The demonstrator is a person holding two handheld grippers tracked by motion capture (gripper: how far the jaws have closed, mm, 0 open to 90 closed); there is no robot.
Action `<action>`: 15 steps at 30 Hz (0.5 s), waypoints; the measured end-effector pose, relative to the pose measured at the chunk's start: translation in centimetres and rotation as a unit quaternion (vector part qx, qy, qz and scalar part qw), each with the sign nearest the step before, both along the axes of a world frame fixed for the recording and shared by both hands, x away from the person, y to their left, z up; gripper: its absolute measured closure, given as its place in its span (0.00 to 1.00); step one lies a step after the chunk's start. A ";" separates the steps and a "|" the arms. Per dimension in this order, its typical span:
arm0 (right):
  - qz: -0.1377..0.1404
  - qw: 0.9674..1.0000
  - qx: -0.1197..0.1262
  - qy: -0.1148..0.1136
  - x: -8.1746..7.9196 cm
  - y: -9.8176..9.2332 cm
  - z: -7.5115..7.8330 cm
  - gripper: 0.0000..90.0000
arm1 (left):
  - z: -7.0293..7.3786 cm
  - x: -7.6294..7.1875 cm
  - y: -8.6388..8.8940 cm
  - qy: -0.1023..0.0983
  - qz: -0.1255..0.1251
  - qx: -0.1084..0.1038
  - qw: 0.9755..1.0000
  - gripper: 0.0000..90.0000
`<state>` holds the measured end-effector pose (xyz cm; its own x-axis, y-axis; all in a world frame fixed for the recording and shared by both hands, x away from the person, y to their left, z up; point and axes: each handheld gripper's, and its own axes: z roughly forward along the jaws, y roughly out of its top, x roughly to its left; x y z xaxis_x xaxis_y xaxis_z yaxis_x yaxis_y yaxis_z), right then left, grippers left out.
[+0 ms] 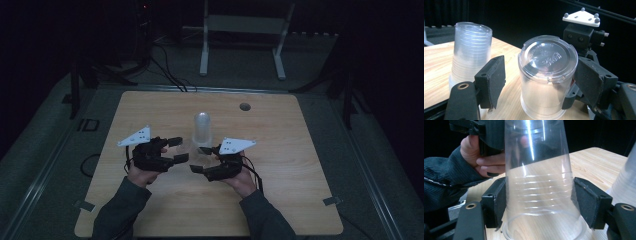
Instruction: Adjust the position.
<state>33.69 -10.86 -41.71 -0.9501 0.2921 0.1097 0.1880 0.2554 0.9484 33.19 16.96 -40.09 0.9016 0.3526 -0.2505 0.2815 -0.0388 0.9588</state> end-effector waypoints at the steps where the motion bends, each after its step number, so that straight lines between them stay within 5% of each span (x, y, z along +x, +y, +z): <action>1: -0.001 1.000 0.000 -0.001 0.0 -0.1 0.0 0.34 | 0.0 0.0 0.0 -0.002 0.003 0.002 1.000 0.29; 15: -0.017 1.000 -0.016 -0.002 0.2 -1.2 0.1 0.34 | 0.6 -0.3 0.9 -0.020 0.033 0.019 0.999 0.28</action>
<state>33.91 -12.01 -41.61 -0.9398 0.3278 0.0967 0.1940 0.2787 0.9406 32.86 17.84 -39.50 0.8851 0.4201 -0.2000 0.2466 -0.0589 0.9673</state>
